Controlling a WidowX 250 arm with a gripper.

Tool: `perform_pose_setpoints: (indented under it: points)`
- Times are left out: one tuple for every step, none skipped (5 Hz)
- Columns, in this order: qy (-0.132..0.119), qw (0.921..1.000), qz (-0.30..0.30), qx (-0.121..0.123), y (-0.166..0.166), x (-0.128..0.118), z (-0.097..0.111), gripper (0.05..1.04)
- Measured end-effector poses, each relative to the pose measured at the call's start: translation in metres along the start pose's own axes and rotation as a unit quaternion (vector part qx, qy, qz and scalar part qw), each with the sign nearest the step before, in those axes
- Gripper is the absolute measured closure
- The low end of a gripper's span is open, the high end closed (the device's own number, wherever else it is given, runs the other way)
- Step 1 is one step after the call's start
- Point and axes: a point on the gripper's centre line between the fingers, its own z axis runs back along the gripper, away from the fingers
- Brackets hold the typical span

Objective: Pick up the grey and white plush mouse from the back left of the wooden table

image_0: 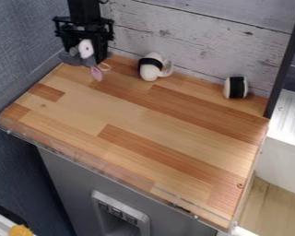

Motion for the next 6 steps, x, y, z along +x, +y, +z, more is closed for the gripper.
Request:
perform_pose_setpoints:
  points:
    - [-0.005,0.9927,0.120,-0.005,0.019,0.007,0.001,0.313]
    - [-0.008,0.9722,0.234,-0.011,0.034,0.012,0.001,0.235]
    - [-0.013,0.9403,0.340,-0.018,0.042,0.015,0.009,0.076]
    - [-0.009,0.9241,0.381,-0.023,0.043,0.024,0.005,0.079]
    - [-0.011,0.9299,0.367,-0.025,0.041,0.032,0.006,0.082]
    - [0.001,0.9553,0.295,-0.019,0.037,0.042,-0.001,0.083]
